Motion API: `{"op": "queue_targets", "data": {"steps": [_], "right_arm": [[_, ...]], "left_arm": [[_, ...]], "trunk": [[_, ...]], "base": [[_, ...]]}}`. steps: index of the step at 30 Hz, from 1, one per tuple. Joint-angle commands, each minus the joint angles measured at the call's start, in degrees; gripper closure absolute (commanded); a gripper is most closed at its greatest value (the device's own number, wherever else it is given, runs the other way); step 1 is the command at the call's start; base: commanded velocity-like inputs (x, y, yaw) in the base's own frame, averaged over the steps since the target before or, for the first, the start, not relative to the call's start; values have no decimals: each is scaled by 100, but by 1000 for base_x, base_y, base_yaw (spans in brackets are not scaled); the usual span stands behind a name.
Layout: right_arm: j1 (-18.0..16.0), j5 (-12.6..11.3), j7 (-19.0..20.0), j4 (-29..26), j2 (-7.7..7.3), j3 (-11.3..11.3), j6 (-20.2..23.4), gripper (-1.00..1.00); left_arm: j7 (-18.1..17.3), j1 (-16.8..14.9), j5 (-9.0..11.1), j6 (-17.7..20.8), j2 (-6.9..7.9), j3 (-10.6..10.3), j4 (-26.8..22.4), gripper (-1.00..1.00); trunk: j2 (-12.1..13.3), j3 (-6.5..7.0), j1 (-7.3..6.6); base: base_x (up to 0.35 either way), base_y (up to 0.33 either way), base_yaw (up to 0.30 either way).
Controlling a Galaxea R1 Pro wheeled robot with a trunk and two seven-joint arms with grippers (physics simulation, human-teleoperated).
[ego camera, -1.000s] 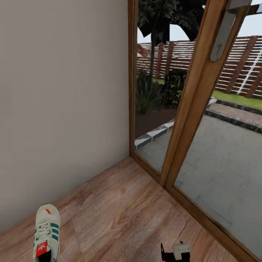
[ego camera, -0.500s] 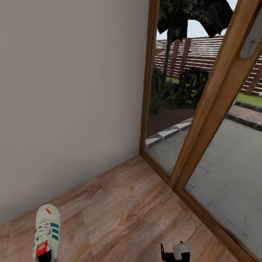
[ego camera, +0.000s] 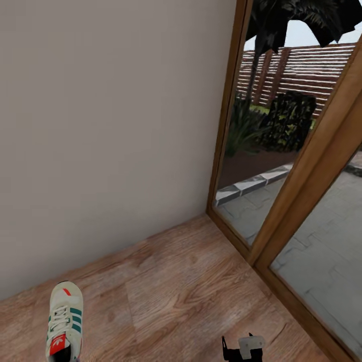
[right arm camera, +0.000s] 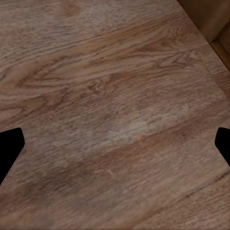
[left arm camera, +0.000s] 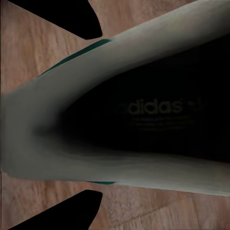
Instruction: Pick up the two gym shoes and the two sandals from the corridor floor and place them onto the hallstand (shoe rack) in the corridor, making sure they are on the rack and not on the floor. Arrange them so the two gym shoes are next to each other and the two sandals are next to each other.
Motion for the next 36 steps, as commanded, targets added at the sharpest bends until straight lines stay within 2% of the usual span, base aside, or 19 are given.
{"op": "queue_targets", "data": {"steps": [1, 22, 36], "right_arm": [[-5, -59, -35, 4, -5, 51, -25, -100], [-5, -59, -35, 4, -5, 49, -25, -100], [-5, -59, -34, 4, -5, 51, -27, -100]], "left_arm": [[7, -2, 39, -17, 2, -13, 2, 100], [10, -2, 40, -17, 2, -8, -7, 100], [11, -2, 45, -17, 2, -5, -7, 100]], "trunk": [[-2, -10, -1], [-2, -132, -1], [-2, -214, -1]], "base": [[38, -148, 218], [56, -260, 218], [1, -28, 218]]}}
